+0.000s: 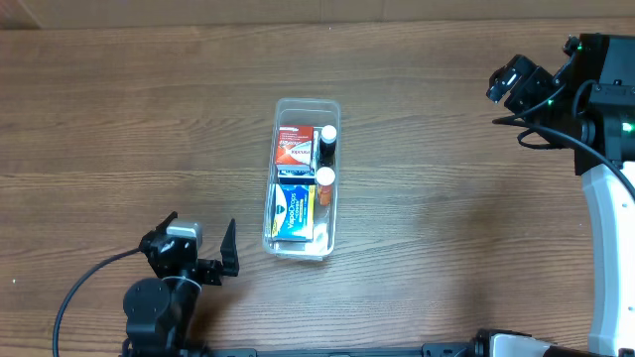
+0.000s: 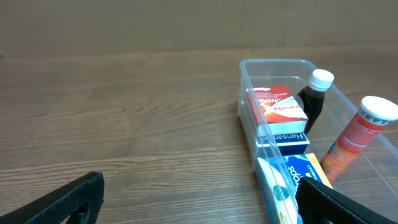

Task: Pack container

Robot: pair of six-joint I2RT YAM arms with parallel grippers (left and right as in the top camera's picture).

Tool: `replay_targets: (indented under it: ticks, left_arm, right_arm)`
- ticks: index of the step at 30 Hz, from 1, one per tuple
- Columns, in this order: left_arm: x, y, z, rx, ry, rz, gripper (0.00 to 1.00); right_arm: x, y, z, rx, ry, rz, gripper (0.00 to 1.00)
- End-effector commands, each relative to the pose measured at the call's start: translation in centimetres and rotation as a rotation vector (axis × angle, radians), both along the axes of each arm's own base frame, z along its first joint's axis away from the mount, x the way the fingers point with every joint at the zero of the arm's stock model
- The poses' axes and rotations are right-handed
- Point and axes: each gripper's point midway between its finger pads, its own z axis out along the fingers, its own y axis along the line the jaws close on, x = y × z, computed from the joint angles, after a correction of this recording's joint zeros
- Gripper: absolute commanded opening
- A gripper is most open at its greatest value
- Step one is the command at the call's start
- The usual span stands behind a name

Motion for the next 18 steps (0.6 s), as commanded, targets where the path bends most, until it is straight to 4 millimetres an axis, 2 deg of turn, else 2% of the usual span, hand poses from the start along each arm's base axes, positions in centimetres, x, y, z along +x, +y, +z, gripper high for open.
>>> replay_targets:
  ticks: [1,4,9,10,18]
  left_arm:
    - [-0.4,-0.1,0.2,-0.023,-0.068,-0.005,1.00]
    - [-0.3,-0.1,-0.9,-0.023,-0.056,-0.006,1.00]
    - [-1.3,-0.1,-5.3,-0.019,0.115,-0.004,1.00]
    - [-1.5,-0.1,-5.7,-0.019,0.134,-0.004,1.00]
    - [-1.4,-0.1,-5.6,-0.019,0.130,-0.004,1.00]
  right_arm:
    - [0.1,0.1,0.5,-0.001,-0.015,0.008,1.00]
    - [0.1,0.1,0.5,-0.001,-0.015,0.008,1.00]
    - [0.1,0.1,0.5,-0.001,-0.016,0.008,1.00]
    - [0.1,0.1,0.4,-0.001,-0.015,0.008,1.00]
    - [0.1,0.1,0.5,-0.001,-0.015,0.008,1.00]
